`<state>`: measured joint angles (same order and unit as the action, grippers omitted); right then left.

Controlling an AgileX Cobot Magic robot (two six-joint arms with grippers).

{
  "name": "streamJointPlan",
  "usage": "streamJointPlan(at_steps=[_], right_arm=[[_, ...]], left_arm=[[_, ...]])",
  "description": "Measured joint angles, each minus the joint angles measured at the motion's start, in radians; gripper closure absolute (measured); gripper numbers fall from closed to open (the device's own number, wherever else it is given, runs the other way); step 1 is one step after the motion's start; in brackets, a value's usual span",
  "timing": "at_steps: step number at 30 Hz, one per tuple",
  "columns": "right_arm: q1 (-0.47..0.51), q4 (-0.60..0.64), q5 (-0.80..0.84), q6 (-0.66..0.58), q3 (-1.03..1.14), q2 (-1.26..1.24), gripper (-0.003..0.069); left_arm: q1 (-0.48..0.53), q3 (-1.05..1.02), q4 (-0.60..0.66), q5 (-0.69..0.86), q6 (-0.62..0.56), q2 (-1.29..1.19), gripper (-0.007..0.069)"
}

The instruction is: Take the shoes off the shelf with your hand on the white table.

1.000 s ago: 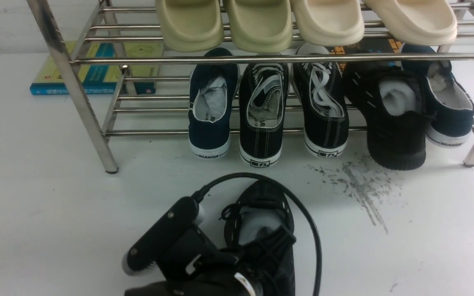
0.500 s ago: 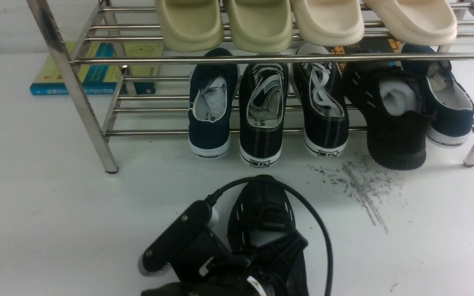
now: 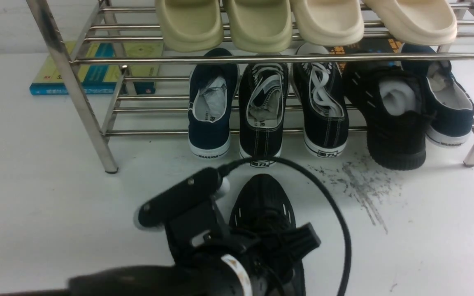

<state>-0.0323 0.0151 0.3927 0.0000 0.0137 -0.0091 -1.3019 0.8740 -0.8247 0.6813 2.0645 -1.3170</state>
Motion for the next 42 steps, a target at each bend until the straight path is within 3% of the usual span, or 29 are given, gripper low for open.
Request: streamJointPlan(at_steps=[2, 7, 9, 12, 13, 14, 16, 21, 27, 38, 42], right_arm=[[0.000, 0.000, 0.000, 0.000, 0.000, 0.000, 0.0419], [0.000, 0.000, 0.000, 0.000, 0.000, 0.000, 0.0419], [0.000, 0.000, 0.000, 0.000, 0.000, 0.000, 0.0419], [0.000, 0.000, 0.000, 0.000, 0.000, 0.000, 0.0419], [0.000, 0.000, 0.000, 0.000, 0.000, 0.000, 0.0419], [0.000, 0.000, 0.000, 0.000, 0.000, 0.000, 0.0419], [0.000, 0.000, 0.000, 0.000, 0.000, 0.000, 0.0419], [0.000, 0.000, 0.000, 0.000, 0.000, 0.000, 0.0419], [0.000, 0.000, 0.000, 0.000, 0.000, 0.000, 0.0419], [0.000, 0.000, 0.000, 0.000, 0.000, 0.000, 0.0419], [0.000, 0.000, 0.000, 0.000, 0.000, 0.000, 0.0419]], left_arm=[[0.000, 0.019, 0.034, 0.024, -0.092, 0.049, 0.0350], [0.000, 0.138, 0.240, 0.302, -0.605, 0.231, 0.0500], [0.000, 0.166, 0.274, 0.375, -0.713, 0.259, 0.0535], [0.000, 0.252, 0.335, 0.538, -1.009, 0.362, 0.0615], [0.000, 0.252, 0.335, 0.538, -1.009, 0.368, 0.0615], [0.000, 0.261, 0.360, 0.553, -1.124, 0.414, 0.0624], [0.000, 0.259, 0.392, 0.553, -1.192, 0.466, 0.0624], [0.000, 0.216, 0.335, 0.553, -1.208, 0.552, 0.0624], [0.000, 0.107, 0.204, 0.464, -1.042, 0.561, 0.0622], [0.000, 0.089, 0.092, 0.481, -0.940, 0.545, 0.0613], [0.006, 0.068, 0.097, 0.405, -0.901, 0.545, 0.0607]])
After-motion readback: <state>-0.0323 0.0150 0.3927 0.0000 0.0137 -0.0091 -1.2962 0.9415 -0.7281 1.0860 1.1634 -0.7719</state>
